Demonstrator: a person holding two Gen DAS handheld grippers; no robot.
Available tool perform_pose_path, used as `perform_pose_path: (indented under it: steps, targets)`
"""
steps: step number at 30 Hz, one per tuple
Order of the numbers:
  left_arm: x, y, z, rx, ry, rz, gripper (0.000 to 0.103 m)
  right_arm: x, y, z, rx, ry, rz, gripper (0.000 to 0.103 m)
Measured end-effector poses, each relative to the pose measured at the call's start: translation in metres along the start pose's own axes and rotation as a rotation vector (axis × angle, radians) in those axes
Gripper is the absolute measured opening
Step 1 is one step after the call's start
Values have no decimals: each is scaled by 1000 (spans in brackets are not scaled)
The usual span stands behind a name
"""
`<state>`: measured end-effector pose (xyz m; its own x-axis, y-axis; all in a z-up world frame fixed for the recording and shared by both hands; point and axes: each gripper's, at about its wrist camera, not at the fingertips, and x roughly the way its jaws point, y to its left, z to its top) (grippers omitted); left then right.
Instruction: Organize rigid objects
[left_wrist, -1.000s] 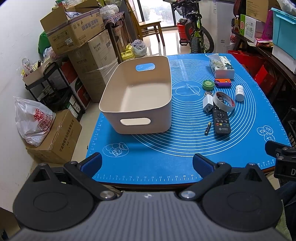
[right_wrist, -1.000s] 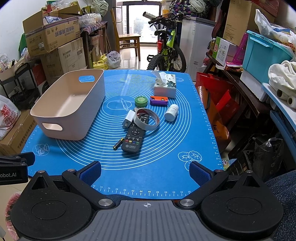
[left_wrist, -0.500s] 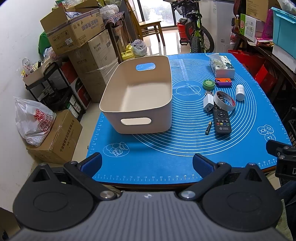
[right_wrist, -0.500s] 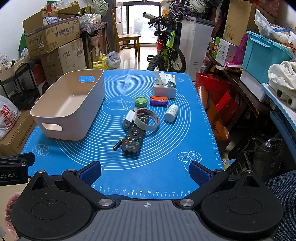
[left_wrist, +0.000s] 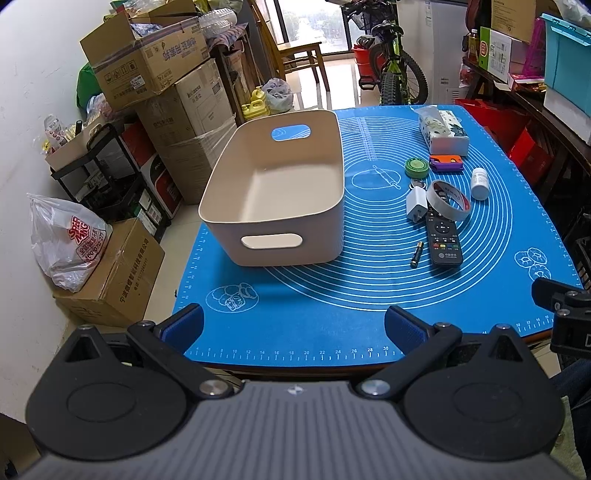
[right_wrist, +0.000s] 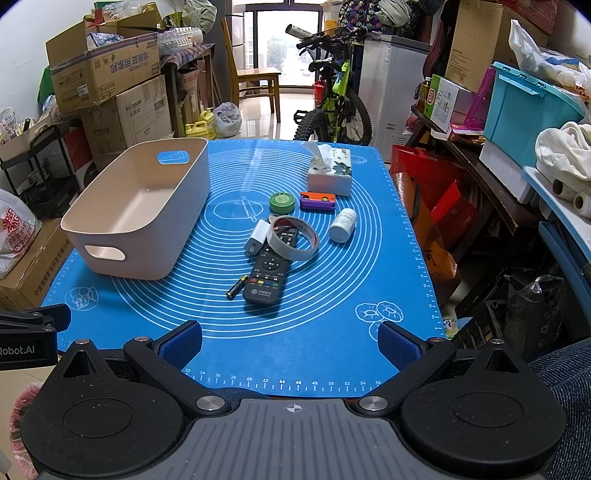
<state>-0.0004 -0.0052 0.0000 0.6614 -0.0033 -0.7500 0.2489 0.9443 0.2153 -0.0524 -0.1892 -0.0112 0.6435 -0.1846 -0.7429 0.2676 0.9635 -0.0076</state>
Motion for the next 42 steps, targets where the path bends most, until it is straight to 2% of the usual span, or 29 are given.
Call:
perform_pose_path:
  steps: [13, 23, 27, 32, 42]
  targets:
    - [4, 4, 3, 5, -1, 0, 103, 0, -1, 5, 15, 13, 15, 101]
    - [34, 32, 29, 10, -9, -18, 103, 8, 7, 28, 59, 36, 37, 101]
    - [53, 43, 46, 10, -10, -18, 103, 21, 13, 47, 42, 32, 14, 101]
    - [81, 67, 68, -52, 7, -70, 103, 43, 21, 81, 31, -10, 29, 101]
    - [151, 104, 98, -132, -17, 11, 102, 120, 33, 132, -25, -7, 76, 101]
